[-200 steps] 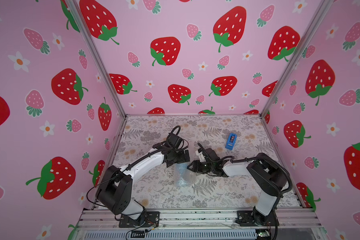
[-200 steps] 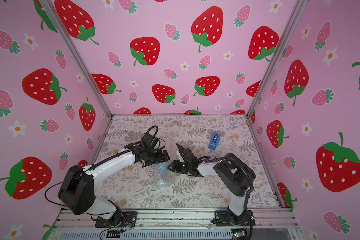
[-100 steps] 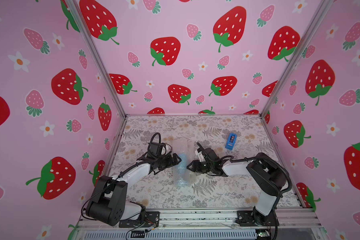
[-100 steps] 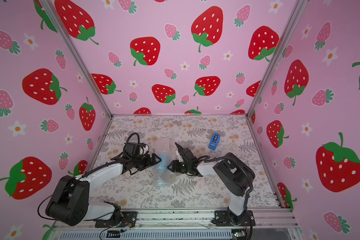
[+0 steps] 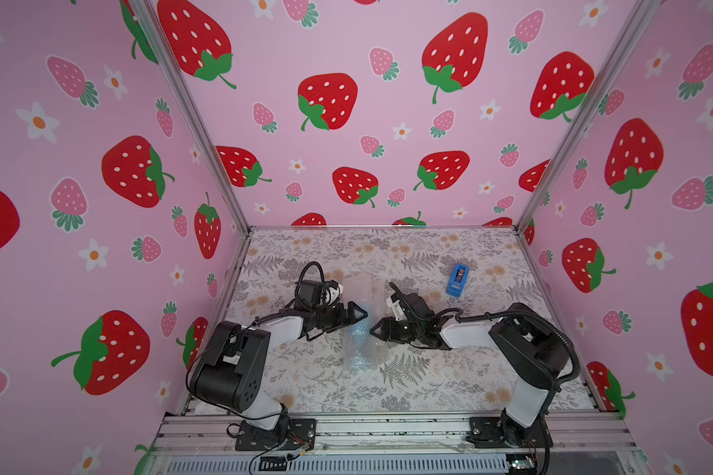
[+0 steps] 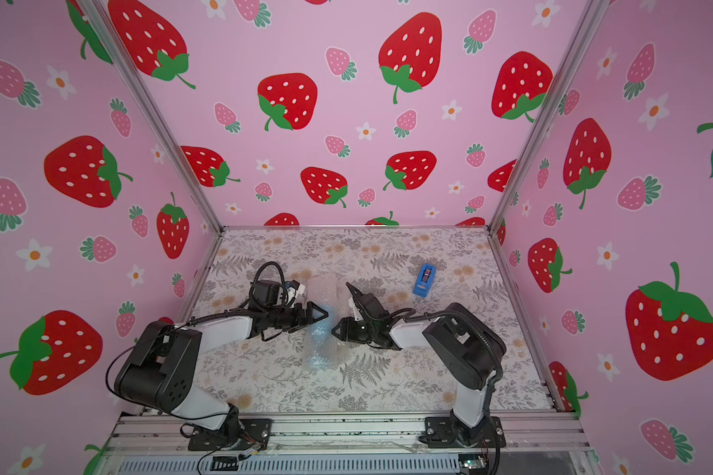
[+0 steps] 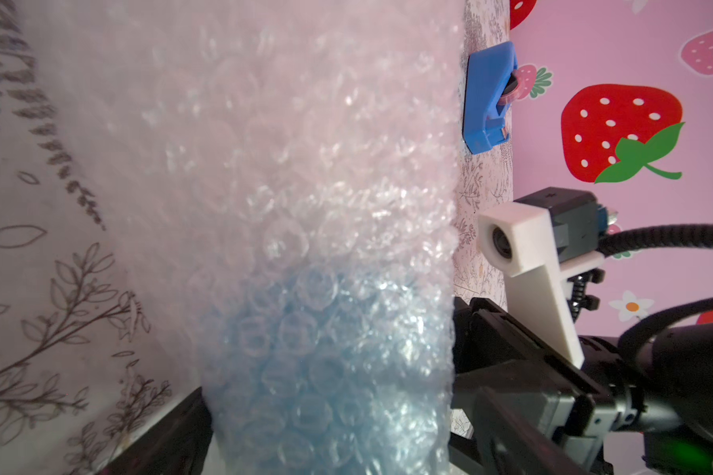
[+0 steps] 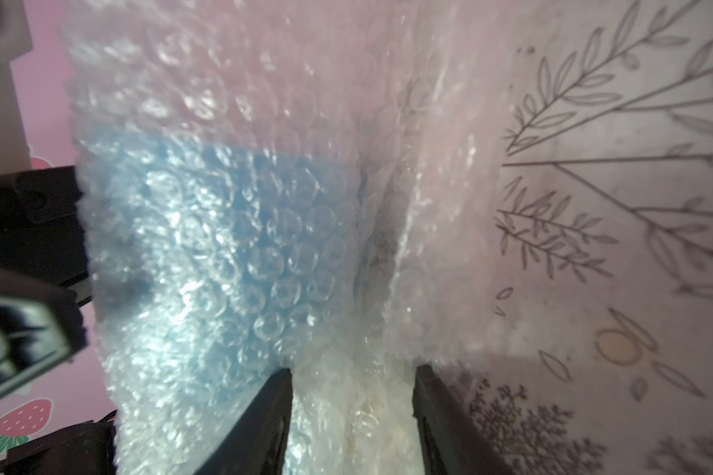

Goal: Wrap wine glasses in bubble wrap
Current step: Wrap the wine glass in bubble wrap.

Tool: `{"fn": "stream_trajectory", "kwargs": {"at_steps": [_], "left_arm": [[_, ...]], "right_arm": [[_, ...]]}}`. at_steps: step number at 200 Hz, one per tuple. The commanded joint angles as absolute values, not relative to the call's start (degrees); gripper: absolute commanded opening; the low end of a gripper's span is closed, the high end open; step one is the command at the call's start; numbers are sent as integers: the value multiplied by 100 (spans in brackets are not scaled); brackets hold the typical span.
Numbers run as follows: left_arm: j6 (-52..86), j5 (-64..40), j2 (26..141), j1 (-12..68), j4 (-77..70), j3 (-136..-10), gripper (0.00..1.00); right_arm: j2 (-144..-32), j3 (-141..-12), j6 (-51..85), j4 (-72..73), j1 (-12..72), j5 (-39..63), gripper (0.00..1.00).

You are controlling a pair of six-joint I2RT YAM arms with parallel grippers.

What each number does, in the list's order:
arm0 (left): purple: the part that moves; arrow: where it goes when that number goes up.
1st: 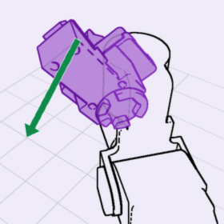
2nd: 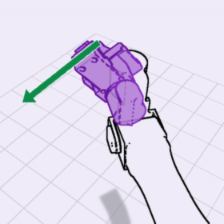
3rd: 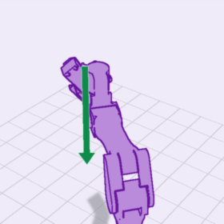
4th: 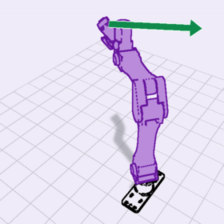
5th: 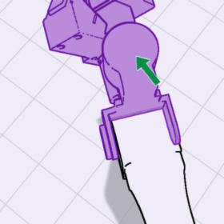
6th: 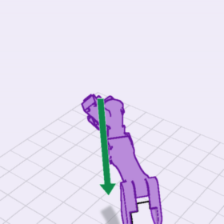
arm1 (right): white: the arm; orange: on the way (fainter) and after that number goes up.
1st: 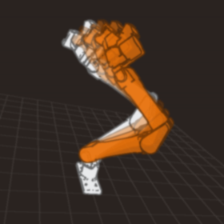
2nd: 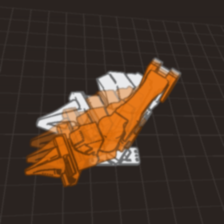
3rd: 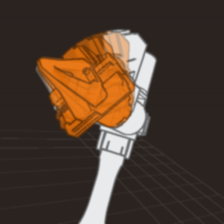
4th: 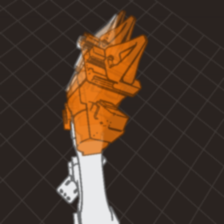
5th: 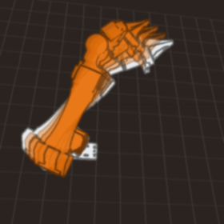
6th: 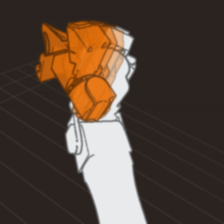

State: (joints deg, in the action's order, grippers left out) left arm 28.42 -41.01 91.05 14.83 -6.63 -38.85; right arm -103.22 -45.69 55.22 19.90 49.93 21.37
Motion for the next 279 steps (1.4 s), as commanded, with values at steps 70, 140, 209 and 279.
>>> {"fn": "stream_trajectory", "kwargs": {"at_steps": [70, 140, 209, 279], "left_arm": [[2397, -3575, 9262, 1699, 94, -4379, 79], [2232, -2201, 9178, 2231, 1375, -4947, 71], [2525, -1676, 9329, 2600, 1857, -5338, 70], [2914, -1737, 9440, 2769, 1709, -5417, 68]], "right_arm": [[-9918, -4028, 5407, 1266, 4754, 1803, 51], [-9437, -3629, 5116, 1118, 4004, 2154, 56], [-9940, -4152, 4999, 966, 4014, 2356, 57], [-10273, -4447, 5193, 1283, 4220, 2577, 21]]}}
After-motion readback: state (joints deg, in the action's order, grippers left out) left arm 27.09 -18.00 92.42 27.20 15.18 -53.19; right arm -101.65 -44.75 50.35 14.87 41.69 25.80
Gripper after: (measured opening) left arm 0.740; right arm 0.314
